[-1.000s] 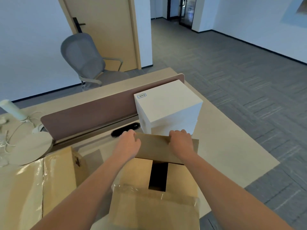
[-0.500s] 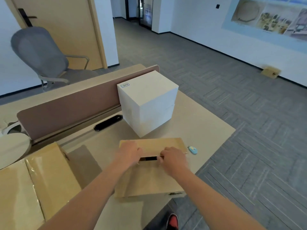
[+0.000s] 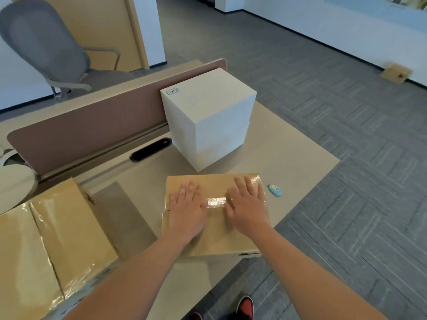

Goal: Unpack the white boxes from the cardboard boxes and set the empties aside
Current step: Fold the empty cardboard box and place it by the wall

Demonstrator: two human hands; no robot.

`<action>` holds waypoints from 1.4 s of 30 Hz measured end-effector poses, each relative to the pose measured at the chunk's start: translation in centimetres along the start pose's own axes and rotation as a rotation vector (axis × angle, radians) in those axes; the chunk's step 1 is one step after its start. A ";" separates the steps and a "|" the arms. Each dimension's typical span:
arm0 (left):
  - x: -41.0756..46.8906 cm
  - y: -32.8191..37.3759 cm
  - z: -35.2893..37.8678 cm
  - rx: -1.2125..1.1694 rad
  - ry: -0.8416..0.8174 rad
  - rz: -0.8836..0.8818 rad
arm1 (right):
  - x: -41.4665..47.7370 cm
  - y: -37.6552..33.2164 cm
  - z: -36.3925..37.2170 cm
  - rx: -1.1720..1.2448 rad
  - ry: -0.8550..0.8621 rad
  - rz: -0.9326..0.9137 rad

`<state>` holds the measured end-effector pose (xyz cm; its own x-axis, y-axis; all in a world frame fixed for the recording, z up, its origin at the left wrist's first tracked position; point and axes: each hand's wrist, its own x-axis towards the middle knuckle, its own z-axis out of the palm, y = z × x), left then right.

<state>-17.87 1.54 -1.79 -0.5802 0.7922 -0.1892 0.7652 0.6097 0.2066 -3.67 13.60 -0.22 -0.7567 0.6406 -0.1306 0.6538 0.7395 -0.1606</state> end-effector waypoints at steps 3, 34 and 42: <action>0.0 -0.3 1.0 0.031 0.018 0.006 | 0.4 -0.3 1.4 0.047 -0.072 -0.028; -0.7 -1.9 -2.4 -0.207 0.012 -0.148 | 0.5 1.1 -0.1 0.296 -0.179 0.042; -3.3 -4.8 -2.8 -0.661 -0.157 -0.327 | -2.1 2.0 -1.8 0.471 -0.204 0.498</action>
<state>-20.42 -3.96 0.49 -0.6645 0.5852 -0.4647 0.2051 0.7408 0.6397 -0.81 14.11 1.50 -0.3849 0.7934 -0.4716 0.8846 0.1713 -0.4338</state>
